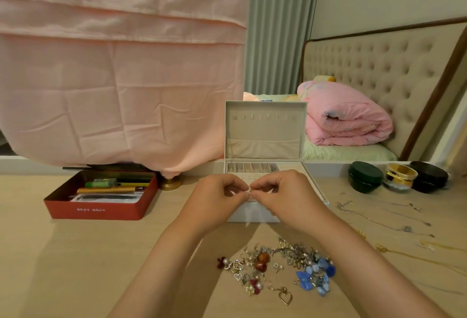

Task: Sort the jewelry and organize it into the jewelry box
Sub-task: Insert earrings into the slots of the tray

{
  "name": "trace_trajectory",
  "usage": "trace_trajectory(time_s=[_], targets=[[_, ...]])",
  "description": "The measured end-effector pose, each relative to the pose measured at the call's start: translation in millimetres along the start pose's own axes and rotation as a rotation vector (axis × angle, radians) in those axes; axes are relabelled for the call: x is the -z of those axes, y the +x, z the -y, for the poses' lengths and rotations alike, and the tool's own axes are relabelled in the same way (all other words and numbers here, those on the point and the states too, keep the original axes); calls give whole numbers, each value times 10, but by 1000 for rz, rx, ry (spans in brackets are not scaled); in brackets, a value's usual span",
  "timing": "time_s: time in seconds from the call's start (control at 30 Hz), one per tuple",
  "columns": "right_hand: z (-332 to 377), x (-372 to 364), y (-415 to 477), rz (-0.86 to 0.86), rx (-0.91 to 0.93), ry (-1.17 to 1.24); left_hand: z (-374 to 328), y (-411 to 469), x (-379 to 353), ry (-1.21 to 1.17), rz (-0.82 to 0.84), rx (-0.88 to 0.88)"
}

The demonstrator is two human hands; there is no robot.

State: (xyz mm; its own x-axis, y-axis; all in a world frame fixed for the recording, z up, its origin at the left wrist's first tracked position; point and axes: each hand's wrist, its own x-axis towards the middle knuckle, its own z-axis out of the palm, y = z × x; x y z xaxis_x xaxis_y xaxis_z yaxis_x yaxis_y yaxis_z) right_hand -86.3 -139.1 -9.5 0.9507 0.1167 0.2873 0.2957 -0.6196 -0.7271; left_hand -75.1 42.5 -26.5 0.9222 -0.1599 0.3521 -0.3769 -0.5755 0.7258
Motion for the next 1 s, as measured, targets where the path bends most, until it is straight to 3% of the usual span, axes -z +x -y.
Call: trace_trajectory(time_s=[0.17,0.47,1.0], targets=[[30,-104,380,20,33,-129,348,66,53,41,-207,17],[7,-384,528,171,142,-383,603,38,-180,-109,-163,27],[4,-434,503,145,216,-504,587,24,-181,-72,-149,4]])
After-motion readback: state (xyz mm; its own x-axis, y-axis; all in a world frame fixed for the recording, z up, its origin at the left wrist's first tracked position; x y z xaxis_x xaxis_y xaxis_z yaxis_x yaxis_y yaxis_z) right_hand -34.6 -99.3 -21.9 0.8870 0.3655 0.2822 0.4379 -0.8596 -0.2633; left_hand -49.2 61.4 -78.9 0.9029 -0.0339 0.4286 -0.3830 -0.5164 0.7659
